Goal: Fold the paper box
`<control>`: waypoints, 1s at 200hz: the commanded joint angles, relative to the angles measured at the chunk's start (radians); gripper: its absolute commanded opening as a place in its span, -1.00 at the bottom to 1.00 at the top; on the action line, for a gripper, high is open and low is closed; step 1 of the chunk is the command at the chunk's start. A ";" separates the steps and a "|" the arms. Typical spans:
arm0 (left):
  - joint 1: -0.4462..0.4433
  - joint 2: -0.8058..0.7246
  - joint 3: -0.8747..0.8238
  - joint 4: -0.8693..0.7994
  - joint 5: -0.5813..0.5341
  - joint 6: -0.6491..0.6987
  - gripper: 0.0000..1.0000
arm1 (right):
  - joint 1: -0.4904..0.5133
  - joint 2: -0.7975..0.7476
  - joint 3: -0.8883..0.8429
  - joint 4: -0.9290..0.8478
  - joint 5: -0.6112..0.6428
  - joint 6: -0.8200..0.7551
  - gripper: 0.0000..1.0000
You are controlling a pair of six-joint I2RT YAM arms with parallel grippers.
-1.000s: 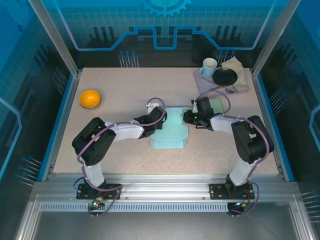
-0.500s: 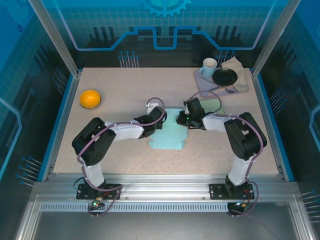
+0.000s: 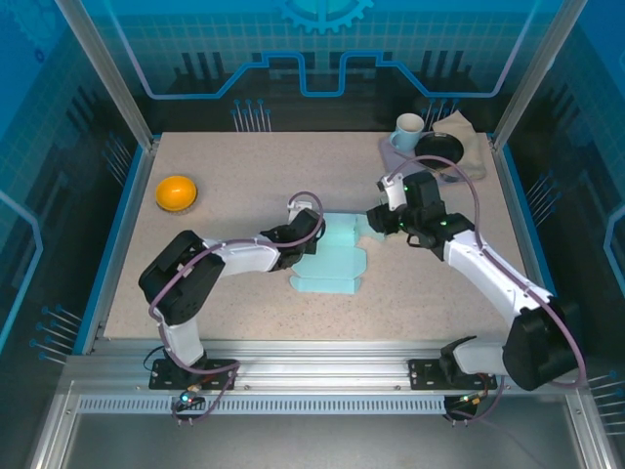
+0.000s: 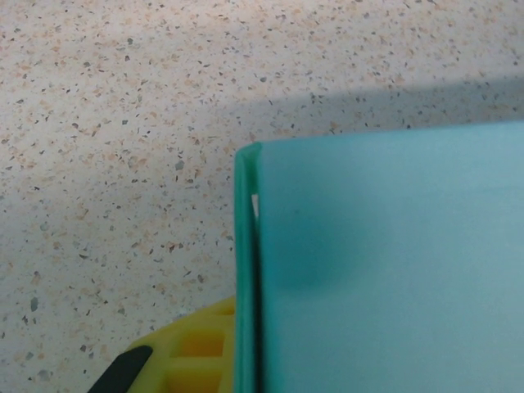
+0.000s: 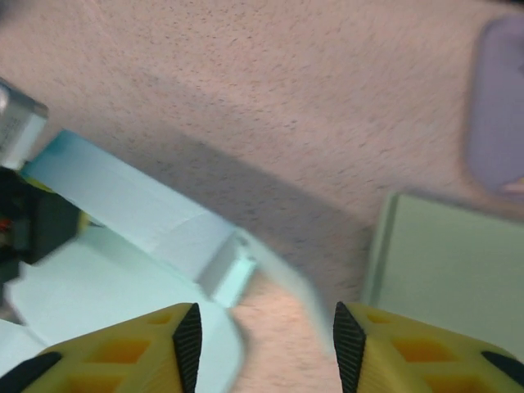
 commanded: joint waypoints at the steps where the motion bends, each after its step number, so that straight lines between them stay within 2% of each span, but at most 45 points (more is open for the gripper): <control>1: 0.015 -0.065 -0.071 -0.021 0.061 0.123 -0.94 | -0.036 0.015 -0.011 -0.046 0.037 -0.410 0.03; 23: 0.039 -0.119 -0.130 0.011 0.110 0.171 -0.94 | -0.078 0.057 -0.020 -0.018 -0.029 -0.556 0.06; 45: 0.057 -0.151 -0.169 0.018 0.111 0.186 -0.94 | -0.091 0.122 -0.048 0.003 -0.037 -0.677 0.06; 75: 0.076 -0.172 -0.192 0.026 0.117 0.190 -0.93 | -0.067 0.144 -0.115 0.038 -0.091 -0.732 0.06; 94: 0.081 -0.177 -0.191 0.028 0.129 0.192 -0.94 | -0.029 0.154 -0.151 0.057 -0.080 -0.777 0.06; 135: 0.082 -0.180 -0.186 0.040 0.158 0.184 -0.93 | 0.016 0.216 -0.135 0.070 -0.077 -0.749 0.06; 200: 0.082 -0.179 -0.167 0.036 0.175 0.179 -0.93 | 0.068 0.213 -0.135 0.121 -0.181 -0.741 -0.01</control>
